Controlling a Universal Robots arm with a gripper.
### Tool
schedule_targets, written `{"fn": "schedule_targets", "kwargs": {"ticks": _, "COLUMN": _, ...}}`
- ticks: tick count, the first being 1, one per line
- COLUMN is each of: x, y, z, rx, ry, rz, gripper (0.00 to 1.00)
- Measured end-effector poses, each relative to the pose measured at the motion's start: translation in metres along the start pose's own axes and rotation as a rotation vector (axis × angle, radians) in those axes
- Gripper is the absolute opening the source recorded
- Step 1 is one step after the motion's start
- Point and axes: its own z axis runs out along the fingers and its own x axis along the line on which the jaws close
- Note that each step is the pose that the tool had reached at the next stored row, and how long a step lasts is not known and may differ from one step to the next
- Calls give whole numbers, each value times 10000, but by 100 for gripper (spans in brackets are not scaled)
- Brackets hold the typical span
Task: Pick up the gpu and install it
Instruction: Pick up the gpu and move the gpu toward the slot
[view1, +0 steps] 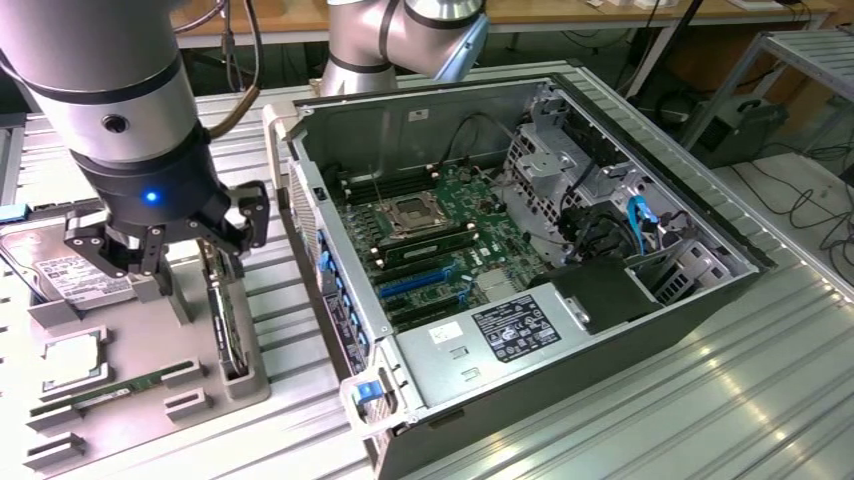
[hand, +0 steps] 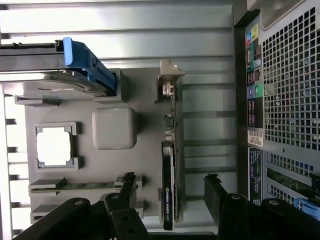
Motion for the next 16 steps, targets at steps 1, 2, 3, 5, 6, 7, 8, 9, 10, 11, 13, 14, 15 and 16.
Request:
{"fn": "schedule_targets", "kwargs": {"ticks": 1, "x": 0, "y": -2, "z": 5, "rx": 0, "ry": -1, "rz": 0, "gripper": 66}}
{"fn": "schedule_targets", "kwargs": {"ticks": 2, "x": 0, "y": -4, "z": 10, "rx": 0, "ry": -1, "rz": 0, "gripper": 66}}
{"fn": "schedule_targets", "kwargs": {"ticks": 3, "x": 0, "y": -6, "z": 14, "rx": 1, "ry": 0, "rz": 0, "gripper": 66}}
{"fn": "schedule_targets", "kwargs": {"ticks": 5, "x": 0, "y": -9, "z": 23, "rx": -1, "ry": 0, "rz": 0, "gripper": 66}}
{"fn": "schedule_targets", "kwargs": {"ticks": 6, "x": 0, "y": -11, "z": 28, "rx": 0, "ry": 0, "rz": 0, "gripper": 66}}
{"fn": "schedule_targets", "kwargs": {"ticks": 7, "x": 0, "y": -13, "z": 33, "rx": 0, "ry": 0, "rz": 0, "gripper": 66}}
{"fn": "schedule_targets", "kwargs": {"ticks": 8, "x": 0, "y": -16, "z": 37, "rx": 0, "ry": 0, "rz": 0, "gripper": 66}}
{"fn": "schedule_targets", "kwargs": {"ticks": 9, "x": 0, "y": -17, "z": 42, "rx": 0, "ry": 0, "rz": 0, "gripper": 66}}
{"fn": "schedule_targets", "kwargs": {"ticks": 10, "x": 1, "y": -19, "z": 46, "rx": 0, "ry": 0, "rz": 1, "gripper": 66}}
{"fn": "schedule_targets", "kwargs": {"ticks": 11, "x": 1, "y": -21, "z": 50, "rx": 0, "ry": 0, "rz": 1, "gripper": 66}}
{"fn": "schedule_targets", "kwargs": {"ticks": 13, "x": 1, "y": -24, "z": 59, "rx": -1, "ry": -1, "rz": 0, "gripper": 66}}
{"fn": "schedule_targets", "kwargs": {"ticks": 14, "x": 1, "y": -26, "z": 63, "rx": 0, "ry": 0, "rz": 0, "gripper": 66}}
{"fn": "schedule_targets", "kwargs": {"ticks": 15, "x": 1, "y": -28, "z": 67, "rx": 0, "ry": 0, "rz": 0, "gripper": 66}}
{"fn": "schedule_targets", "kwargs": {"ticks": 16, "x": 1, "y": -29, "z": 72, "rx": 0, "ry": 0, "rz": 0, "gripper": 66}}
